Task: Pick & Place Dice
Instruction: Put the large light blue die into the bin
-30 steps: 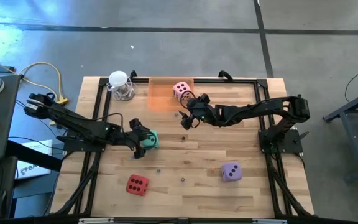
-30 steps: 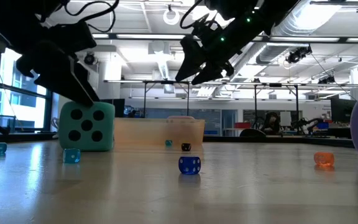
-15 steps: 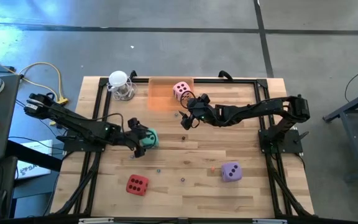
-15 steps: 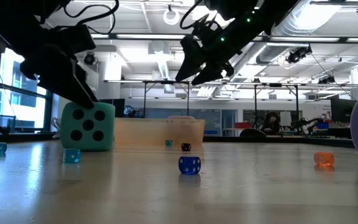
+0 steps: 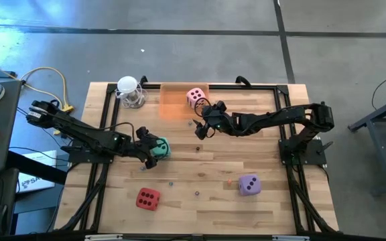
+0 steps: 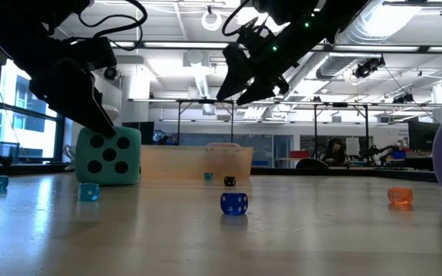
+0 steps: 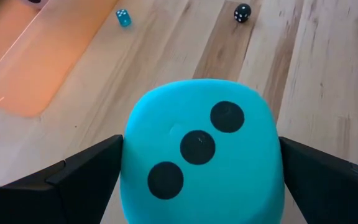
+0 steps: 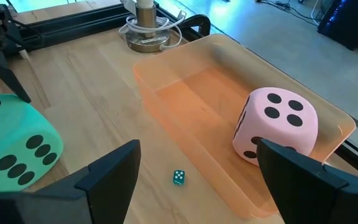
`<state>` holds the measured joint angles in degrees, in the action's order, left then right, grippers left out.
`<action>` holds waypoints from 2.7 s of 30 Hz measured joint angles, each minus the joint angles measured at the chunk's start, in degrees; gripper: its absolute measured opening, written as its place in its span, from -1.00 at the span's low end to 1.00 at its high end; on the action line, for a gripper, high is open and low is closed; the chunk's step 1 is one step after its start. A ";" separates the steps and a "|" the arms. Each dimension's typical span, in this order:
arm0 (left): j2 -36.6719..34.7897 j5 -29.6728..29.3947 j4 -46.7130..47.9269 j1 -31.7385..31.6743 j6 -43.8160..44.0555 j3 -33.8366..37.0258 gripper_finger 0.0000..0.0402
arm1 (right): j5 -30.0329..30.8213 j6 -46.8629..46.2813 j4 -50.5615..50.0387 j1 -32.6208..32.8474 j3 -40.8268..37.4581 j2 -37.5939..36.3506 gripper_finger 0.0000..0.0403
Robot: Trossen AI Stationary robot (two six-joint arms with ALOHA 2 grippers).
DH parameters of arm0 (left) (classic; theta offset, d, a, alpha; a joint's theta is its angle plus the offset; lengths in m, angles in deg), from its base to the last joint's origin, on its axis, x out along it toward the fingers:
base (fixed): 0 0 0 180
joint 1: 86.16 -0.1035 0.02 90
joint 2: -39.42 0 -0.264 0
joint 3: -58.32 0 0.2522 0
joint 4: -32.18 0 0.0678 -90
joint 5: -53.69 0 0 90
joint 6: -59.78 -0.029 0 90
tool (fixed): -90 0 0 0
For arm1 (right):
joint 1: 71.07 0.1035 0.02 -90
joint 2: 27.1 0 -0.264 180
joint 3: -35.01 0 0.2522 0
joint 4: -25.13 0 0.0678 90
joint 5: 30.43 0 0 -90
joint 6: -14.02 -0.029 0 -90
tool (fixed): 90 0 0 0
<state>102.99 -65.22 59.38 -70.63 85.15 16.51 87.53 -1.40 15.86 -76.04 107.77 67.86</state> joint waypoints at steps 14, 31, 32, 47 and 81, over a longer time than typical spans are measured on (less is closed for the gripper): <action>0.02 0.55 0.16 0.15 0.90 0.04 0.99 | 0.00 0.00 0.00 0.00 0.00 0.00 0.55; 0.07 0.28 0.03 0.17 0.51 0.11 0.65 | -0.02 0.00 0.02 0.00 0.00 0.00 0.55; 0.07 0.25 -0.37 0.17 -0.85 0.13 0.64 | -0.02 0.00 0.02 0.00 0.00 0.00 0.55; -6.02 -26.34 -14.78 -5.71 -23.13 -5.20 0.62 | -0.02 0.04 0.13 0.11 0.00 0.00 0.55; 15.75 6.23 -40.84 -44.15 -27.51 -5.49 0.65 | -0.04 0.22 0.37 0.11 0.02 0.00 0.55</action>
<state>118.74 -58.99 18.54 -114.78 57.64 11.02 87.49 -1.18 16.23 -75.93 107.79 67.85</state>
